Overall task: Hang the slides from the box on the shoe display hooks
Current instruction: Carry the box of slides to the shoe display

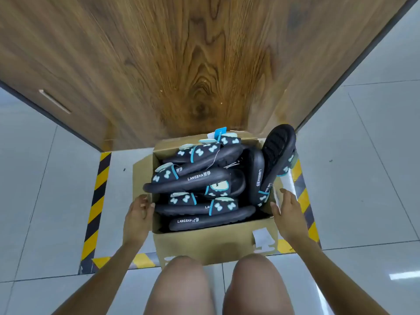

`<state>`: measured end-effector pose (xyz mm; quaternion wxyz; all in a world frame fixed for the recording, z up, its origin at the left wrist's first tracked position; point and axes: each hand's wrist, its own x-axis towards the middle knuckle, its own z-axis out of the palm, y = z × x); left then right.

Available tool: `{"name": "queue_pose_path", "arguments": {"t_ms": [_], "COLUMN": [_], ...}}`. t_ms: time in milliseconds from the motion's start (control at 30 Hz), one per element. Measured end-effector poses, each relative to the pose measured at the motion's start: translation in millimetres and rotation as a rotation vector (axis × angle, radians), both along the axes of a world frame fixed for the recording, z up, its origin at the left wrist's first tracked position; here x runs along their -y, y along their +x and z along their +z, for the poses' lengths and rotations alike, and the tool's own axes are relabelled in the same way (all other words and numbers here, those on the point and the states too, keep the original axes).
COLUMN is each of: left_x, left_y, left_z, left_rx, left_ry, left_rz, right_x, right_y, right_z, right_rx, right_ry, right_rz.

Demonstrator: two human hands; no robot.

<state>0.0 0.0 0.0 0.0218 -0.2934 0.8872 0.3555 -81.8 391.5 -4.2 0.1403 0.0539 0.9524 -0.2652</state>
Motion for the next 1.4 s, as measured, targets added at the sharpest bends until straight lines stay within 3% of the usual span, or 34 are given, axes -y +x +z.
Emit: {"name": "queue_pose_path", "arguments": {"t_ms": [400, 700, 967, 1400], "left_x": [2, -11, -6, -22], "left_y": [-25, -26, -24, -30], "left_z": [-23, -44, -61, -42], "left_rx": [-0.001, -0.184, -0.257, -0.325], "left_ry": [0.125, 0.641, 0.674, 0.539], "left_rz": [0.158, 0.554, 0.598, 0.535], "right_x": [-2, 1, 10, 12], "right_y": [-19, -17, -7, -2], "right_z": [-39, -44, -58, -44], "right_rx": [-0.065, -0.102, -0.255, -0.247], "right_ry": [-0.261, -0.417, -0.450, -0.480], "right_rz": [-0.171, -0.249, -0.326, -0.455]}}
